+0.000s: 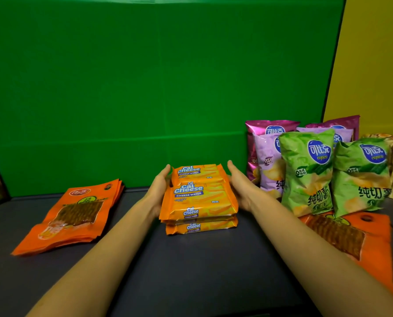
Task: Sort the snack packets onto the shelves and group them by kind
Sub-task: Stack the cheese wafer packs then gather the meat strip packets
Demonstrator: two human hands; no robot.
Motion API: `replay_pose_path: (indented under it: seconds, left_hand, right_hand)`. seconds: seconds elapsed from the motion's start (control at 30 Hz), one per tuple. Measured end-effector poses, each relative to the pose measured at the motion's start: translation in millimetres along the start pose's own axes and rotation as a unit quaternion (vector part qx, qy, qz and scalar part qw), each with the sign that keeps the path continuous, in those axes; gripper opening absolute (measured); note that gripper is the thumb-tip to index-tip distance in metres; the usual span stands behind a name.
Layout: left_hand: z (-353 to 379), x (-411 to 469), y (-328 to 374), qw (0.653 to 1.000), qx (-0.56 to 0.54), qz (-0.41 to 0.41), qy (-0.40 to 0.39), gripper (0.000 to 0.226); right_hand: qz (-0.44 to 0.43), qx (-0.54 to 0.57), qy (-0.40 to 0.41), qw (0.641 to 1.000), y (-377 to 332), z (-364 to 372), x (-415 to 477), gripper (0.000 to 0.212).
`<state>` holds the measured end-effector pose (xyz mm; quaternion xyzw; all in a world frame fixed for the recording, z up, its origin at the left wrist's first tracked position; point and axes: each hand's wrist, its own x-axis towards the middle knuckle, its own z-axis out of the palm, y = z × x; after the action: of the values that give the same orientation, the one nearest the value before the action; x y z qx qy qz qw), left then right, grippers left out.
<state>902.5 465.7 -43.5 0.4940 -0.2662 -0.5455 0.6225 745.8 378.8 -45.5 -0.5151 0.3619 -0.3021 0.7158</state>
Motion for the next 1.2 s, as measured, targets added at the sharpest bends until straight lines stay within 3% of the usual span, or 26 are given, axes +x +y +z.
replay_pose_path:
  seconds: [0.1,0.23,0.37,0.47,0.63,0.73,0.9,1.2]
  left_hand:
    - [5.6,-11.4,2.0,0.999,-0.036,0.023,0.026,0.061]
    - [1.8,-24.4,-2.2,0.996,-0.024,0.037,0.079,0.07]
    - [-4.3,-44.5,-12.0,0.997,0.007,0.045,0.061,0.069]
    - [-3.2,-58.8,-24.4,0.998,0.016,0.065,0.023,0.048]
    - [5.2,-61.1,-42.3,0.993,0.043,0.1,0.033,0.04]
    - [4.2,-53.0,-43.5,0.99,0.042,0.113,0.069,0.041]
    - [4.7,-47.7,-38.6,0.985,0.066,0.083,0.133,0.027]
    - [11.9,-63.3,-25.4,0.993,0.032,0.071,0.094,0.054]
  right_hand:
    - [-0.011,0.015,0.041,0.999,1.7,-3.0,-3.5,0.057]
    - [-0.03,0.014,0.1,0.994,4.3,-10.6,-25.3,0.034]
    - [-0.047,0.003,0.039,0.998,17.4,-14.3,-61.2,0.042]
    - [-0.066,-0.022,-0.003,0.998,31.9,-4.8,-74.9,0.044]
    - [-0.089,-0.047,0.06,0.993,44.1,9.5,-70.4,0.056]
    - [-0.09,-0.035,0.055,0.994,43.3,9.6,-66.4,0.058]
    - [-0.096,-0.021,0.074,0.992,46.2,13.9,-61.4,0.058]
    - [-0.066,0.067,0.038,0.995,34.7,6.4,-52.3,0.059]
